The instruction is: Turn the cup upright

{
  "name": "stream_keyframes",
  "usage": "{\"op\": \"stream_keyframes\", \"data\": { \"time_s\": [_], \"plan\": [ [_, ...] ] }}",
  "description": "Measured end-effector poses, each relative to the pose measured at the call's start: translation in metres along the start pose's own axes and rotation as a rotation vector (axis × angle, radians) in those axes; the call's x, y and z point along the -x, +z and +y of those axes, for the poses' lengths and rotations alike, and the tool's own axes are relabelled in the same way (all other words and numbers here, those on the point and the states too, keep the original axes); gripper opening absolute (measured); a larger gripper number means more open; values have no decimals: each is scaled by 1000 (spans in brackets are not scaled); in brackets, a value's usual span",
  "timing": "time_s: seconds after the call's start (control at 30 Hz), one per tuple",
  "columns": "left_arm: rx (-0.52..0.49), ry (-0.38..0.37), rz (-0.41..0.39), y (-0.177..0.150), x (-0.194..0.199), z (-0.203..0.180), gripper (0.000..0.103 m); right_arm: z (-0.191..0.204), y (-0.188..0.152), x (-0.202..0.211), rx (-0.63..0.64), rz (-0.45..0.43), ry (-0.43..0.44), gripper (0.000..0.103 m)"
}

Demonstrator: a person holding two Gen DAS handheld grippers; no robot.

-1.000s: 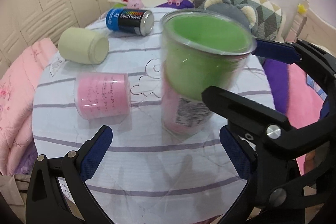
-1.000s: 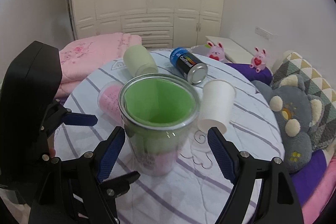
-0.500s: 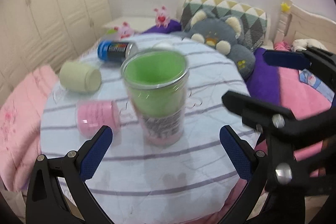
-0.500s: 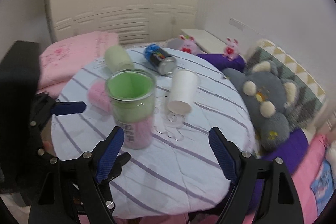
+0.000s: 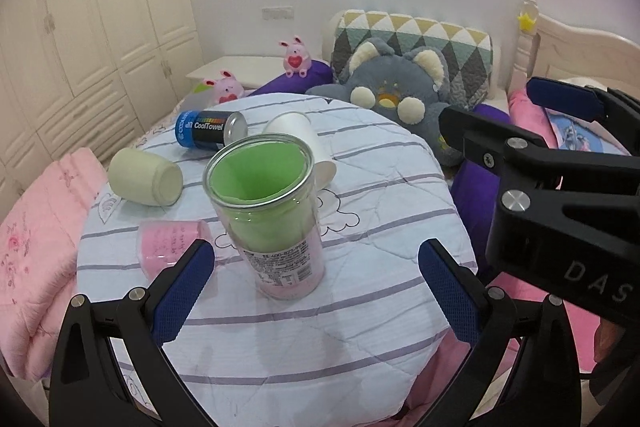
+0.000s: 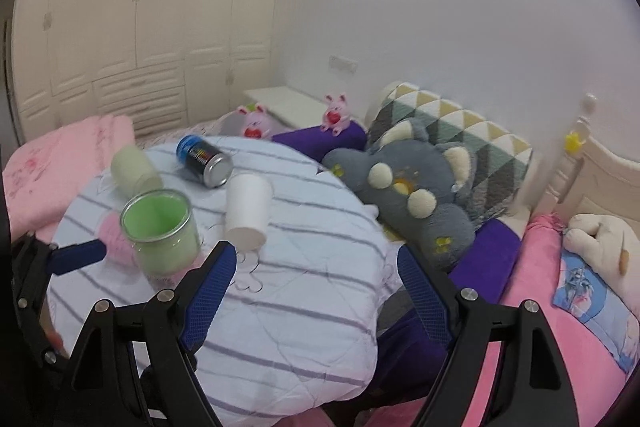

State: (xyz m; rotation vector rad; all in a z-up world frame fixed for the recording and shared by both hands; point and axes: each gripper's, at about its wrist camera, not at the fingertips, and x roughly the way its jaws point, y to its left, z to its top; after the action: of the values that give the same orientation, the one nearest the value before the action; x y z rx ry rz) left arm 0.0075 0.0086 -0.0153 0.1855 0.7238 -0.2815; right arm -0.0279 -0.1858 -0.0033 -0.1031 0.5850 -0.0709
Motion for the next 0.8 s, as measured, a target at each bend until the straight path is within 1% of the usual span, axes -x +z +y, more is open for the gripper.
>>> {"op": "stream_keyframes", "data": {
  "time_s": [0.13,0.23,0.47,0.6,0.8],
  "plan": [
    [14,-3,-16,-3,6,3,103,2,1,3,-1,-6,10,84],
    [17,9,-30,-5,12,4,103,7,1,6,10,-6,12,84],
    [28,11,-62,-7,23,8,103,11,2,14,21,-24,-1,84],
    [29,15,-93,-8,30,8,103,12,2,22,23,-48,-13,84],
    [38,-6,-134,-10,39,9,103,19,4,34,35,-96,-29,84]
  ]
}}
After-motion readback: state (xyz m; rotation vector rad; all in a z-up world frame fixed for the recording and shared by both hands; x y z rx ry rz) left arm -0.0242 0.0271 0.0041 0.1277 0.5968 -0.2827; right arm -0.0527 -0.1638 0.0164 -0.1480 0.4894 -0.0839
